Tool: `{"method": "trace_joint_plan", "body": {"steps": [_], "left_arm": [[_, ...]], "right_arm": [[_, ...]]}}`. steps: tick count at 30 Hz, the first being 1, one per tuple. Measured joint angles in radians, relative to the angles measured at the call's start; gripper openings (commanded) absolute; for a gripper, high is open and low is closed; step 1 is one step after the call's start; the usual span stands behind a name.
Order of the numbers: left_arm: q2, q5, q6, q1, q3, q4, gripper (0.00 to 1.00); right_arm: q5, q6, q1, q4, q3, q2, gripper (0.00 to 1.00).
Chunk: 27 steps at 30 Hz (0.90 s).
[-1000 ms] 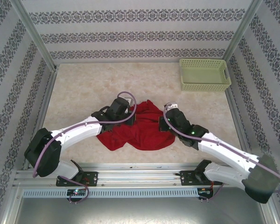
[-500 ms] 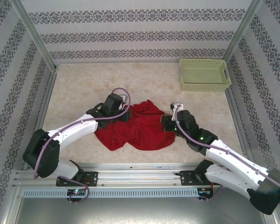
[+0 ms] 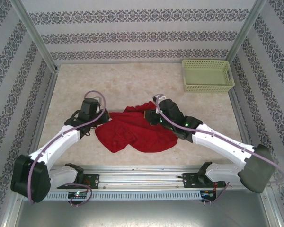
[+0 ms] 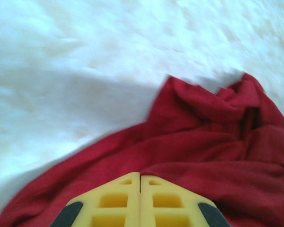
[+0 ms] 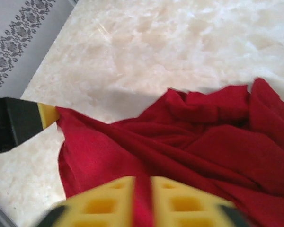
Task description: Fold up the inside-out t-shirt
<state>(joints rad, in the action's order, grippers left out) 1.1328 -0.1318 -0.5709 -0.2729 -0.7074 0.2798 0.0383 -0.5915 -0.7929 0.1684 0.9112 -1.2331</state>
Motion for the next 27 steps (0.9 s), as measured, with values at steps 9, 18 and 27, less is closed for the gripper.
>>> {"method": "trace_joint_plan", "body": {"steps": [9, 18, 27], "left_arm": [[-0.058, 0.032, -0.047, 0.193, 0.092, 0.114, 0.21], [-0.031, 0.149, -0.013, -0.048, -0.093, 0.317, 0.62], [0.293, 0.232, 0.262, -0.544, -0.41, 0.305, 0.7]], "right_arm": [[0.118, -0.02, 0.123, 0.166, 0.028, -0.066, 0.6], [0.11, -0.06, 0.273, 0.255, -0.176, 0.022, 0.64], [0.094, -0.072, 0.333, 0.26, -0.207, 0.072, 0.66]]}}
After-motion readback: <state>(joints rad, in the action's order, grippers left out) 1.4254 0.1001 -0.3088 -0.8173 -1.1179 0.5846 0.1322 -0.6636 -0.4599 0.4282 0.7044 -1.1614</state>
